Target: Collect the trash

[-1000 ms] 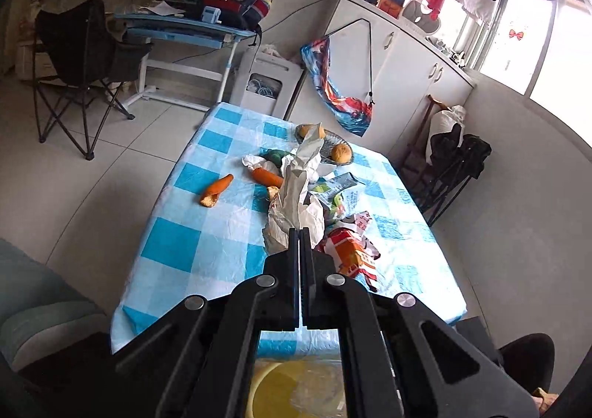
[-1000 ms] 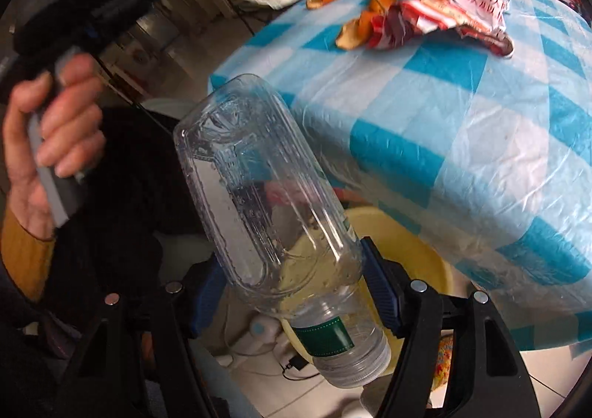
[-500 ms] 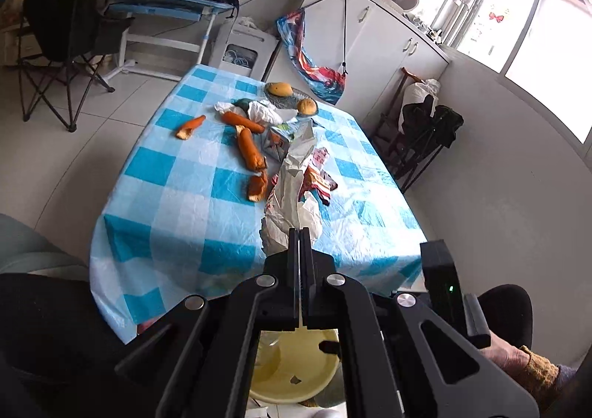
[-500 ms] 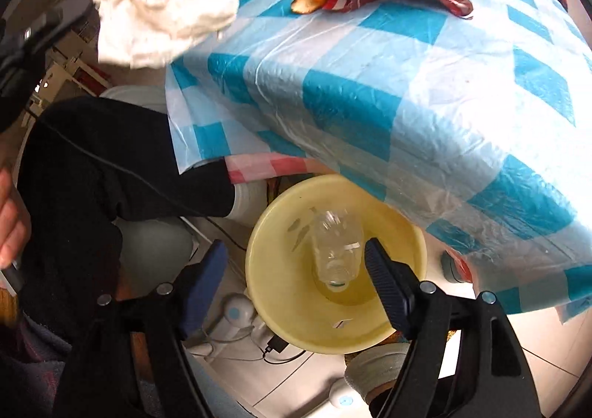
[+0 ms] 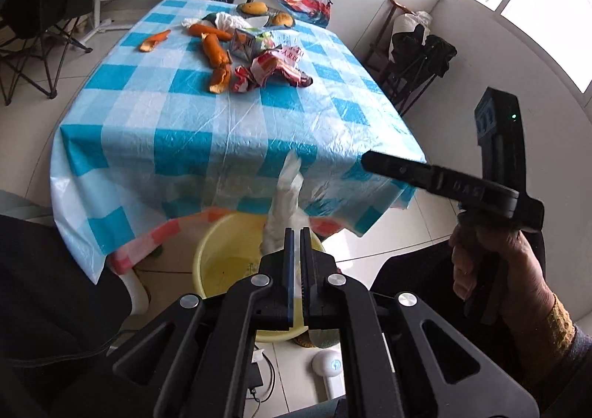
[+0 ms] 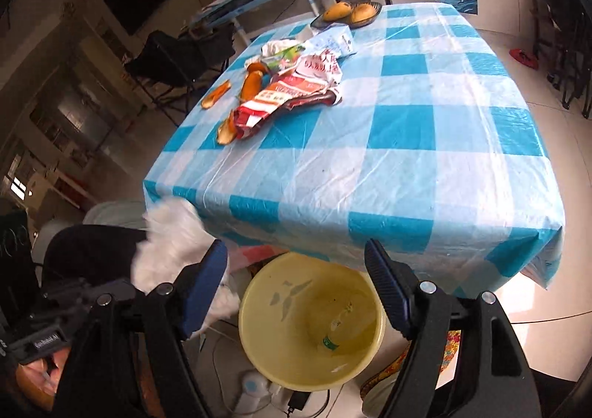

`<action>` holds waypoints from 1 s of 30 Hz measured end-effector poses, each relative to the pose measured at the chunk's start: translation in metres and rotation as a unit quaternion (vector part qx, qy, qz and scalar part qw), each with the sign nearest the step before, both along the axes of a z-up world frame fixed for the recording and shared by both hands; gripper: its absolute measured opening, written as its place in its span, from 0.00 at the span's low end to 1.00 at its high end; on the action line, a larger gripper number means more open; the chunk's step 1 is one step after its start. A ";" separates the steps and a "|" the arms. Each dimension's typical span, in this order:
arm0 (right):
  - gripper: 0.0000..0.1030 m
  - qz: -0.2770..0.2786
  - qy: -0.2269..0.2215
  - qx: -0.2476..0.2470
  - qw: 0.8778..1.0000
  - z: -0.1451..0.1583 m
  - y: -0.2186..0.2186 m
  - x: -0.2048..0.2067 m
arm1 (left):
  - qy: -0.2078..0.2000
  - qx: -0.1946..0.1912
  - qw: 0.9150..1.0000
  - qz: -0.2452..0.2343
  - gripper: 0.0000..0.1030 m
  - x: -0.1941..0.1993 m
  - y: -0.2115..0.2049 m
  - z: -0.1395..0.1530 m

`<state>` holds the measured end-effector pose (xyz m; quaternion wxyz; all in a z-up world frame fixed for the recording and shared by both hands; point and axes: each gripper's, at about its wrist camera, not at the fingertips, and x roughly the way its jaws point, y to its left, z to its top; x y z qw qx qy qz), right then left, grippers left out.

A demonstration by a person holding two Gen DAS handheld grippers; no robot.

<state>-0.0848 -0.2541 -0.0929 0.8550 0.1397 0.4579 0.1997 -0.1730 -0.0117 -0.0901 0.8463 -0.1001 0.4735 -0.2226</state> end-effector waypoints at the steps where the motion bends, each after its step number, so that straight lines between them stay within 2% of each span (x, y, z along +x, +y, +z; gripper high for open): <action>1: 0.72 -0.003 -0.006 0.004 1.000 0.000 -0.001 -0.001 | 0.002 0.001 1.000 0.003 0.12 0.001 0.002 -0.002; 4: 0.72 -0.007 -0.020 0.017 1.000 0.004 -0.005 0.002 | -0.006 0.007 1.000 0.016 0.28 0.004 0.007 0.000; 14: 0.72 -0.011 -0.058 0.049 0.997 0.015 -0.002 0.004 | -0.068 0.046 0.994 0.074 0.39 0.030 0.026 0.026; 16: 0.72 -0.010 -0.060 0.049 0.997 0.015 0.002 0.006 | -0.082 0.060 0.991 0.086 0.46 0.039 0.027 0.031; 23: 0.72 -0.010 -0.059 0.051 0.997 0.011 0.007 0.013 | -0.102 0.088 0.983 0.122 0.53 0.075 0.029 0.039; 30: 0.72 -0.022 -0.065 0.043 0.997 0.011 0.005 0.022 | -0.101 0.109 0.981 0.125 0.56 0.114 0.022 0.029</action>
